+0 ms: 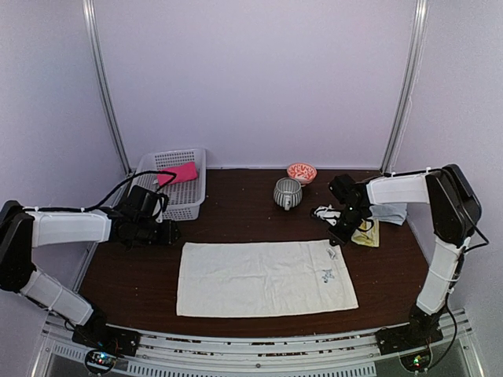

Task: Roll the towels
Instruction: Pick up the towel from the center of the board.

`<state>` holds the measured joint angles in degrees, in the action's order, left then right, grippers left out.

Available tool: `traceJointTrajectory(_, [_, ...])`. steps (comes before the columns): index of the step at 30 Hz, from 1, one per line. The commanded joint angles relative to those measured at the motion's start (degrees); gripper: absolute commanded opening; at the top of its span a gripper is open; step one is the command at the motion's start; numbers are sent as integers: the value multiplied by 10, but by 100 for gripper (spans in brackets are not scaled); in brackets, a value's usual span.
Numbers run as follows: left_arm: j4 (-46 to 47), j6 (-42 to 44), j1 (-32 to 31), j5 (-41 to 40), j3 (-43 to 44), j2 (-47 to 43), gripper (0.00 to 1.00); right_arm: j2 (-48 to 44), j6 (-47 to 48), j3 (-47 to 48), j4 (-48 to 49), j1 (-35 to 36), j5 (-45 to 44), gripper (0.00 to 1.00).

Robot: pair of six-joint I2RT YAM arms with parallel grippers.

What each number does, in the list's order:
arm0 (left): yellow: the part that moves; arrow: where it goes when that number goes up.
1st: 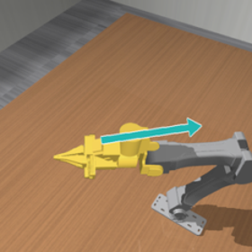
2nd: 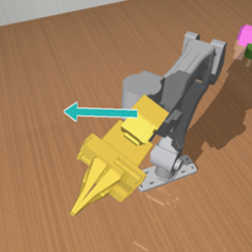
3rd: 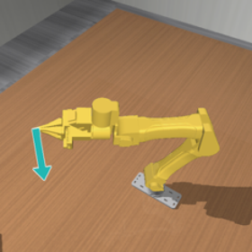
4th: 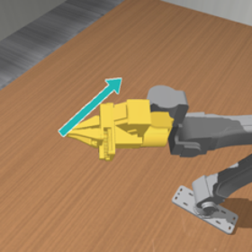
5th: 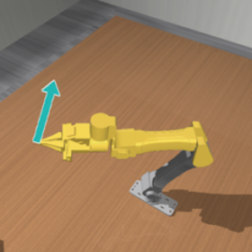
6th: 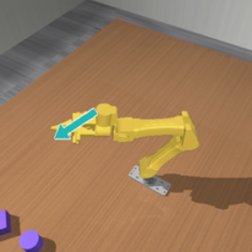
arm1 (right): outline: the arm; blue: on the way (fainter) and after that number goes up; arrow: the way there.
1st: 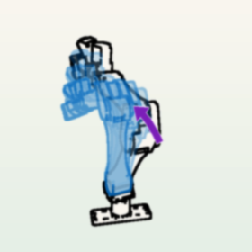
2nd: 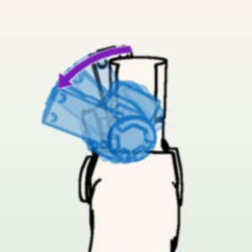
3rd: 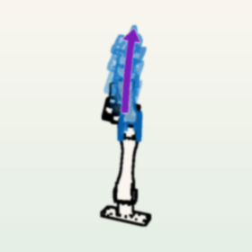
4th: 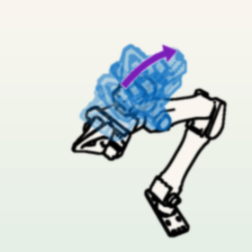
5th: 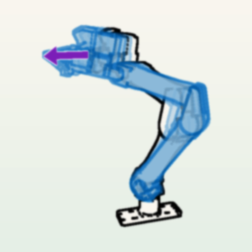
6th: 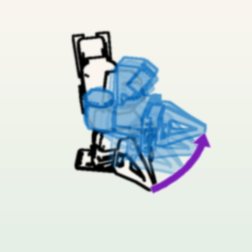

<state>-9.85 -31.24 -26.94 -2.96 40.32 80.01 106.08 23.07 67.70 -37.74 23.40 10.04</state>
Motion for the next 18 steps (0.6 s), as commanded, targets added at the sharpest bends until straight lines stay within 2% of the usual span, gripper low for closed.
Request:
traceJointTrajectory(1, [64, -35, 28, 94, -34, -3, 53, -20, 9, 10, 13, -3, -2, 0])
traceJointTrajectory(4, [81, -37, 32, 129, -36, 18, 53, -13, 11, 16, 7, -3, 9, 0])
traceJointTrajectory(9, [88, -21, 33, 132, -15, 72, 52, -12, 12, 15, 5, -3, 17, 0])
traceJointTrajectory(15, [104, -29, 33, 138, -13, 92, 51, -10, 13, 7, 7, -3, 22, 0])
traceJointTrajectory(18, [113, -24, 33, 136, -6, 111, 47, -7, 14, 8, 7, -3, 22, 0])
